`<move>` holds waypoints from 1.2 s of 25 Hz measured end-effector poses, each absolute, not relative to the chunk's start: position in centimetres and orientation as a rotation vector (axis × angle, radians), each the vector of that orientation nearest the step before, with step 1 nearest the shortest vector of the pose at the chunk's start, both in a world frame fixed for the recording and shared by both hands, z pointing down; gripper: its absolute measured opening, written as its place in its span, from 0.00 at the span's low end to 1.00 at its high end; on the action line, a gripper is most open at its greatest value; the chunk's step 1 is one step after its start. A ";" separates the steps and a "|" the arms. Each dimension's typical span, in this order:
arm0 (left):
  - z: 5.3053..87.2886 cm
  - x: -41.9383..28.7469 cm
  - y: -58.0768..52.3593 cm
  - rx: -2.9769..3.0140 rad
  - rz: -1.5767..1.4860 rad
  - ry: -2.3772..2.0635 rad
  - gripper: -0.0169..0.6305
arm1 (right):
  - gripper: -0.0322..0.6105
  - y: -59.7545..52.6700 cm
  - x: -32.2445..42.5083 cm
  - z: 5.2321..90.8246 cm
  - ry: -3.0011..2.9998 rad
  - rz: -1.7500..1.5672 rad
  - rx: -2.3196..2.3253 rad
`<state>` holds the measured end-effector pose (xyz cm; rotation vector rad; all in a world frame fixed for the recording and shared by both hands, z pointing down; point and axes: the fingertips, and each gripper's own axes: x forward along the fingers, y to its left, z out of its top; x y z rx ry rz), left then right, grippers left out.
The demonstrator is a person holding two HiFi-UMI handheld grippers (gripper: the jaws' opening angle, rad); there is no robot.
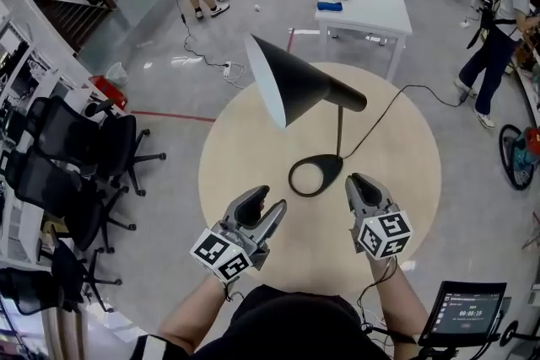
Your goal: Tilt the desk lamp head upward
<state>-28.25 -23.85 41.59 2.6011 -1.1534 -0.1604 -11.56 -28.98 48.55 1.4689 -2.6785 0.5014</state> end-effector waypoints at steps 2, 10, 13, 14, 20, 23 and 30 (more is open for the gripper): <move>44.2 -27.7 -22.2 2.526 -0.115 -1.157 0.36 | 0.12 -27.1 -10.5 49.6 -2.670 0.563 1.458; 49.6 -24.1 -18.0 2.419 -0.054 -1.043 0.36 | 0.12 -21.3 -9.9 54.5 -2.639 0.853 1.455; 49.9 -23.1 -17.2 2.441 -0.045 -0.974 0.36 | 0.12 -19.1 -11.3 54.1 -2.659 0.836 1.430; 49.8 -22.9 -16.9 2.453 -0.043 -0.958 0.36 | 0.12 -18.4 -11.7 53.7 -2.668 0.824 1.423; 48.8 -24.1 -15.3 2.476 -0.082 -0.943 0.36 | 0.12 -15.3 -13.6 51.7 -2.666 0.732 1.409; 49.2 -25.9 -14.5 2.459 -0.103 -0.943 0.36 | 0.12 -14.4 -15.3 51.5 -2.657 0.711 1.406; 49.3 -31.1 -14.2 2.455 -0.160 -0.925 0.36 | 0.12 -15.1 -20.5 50.5 -2.652 0.586 1.417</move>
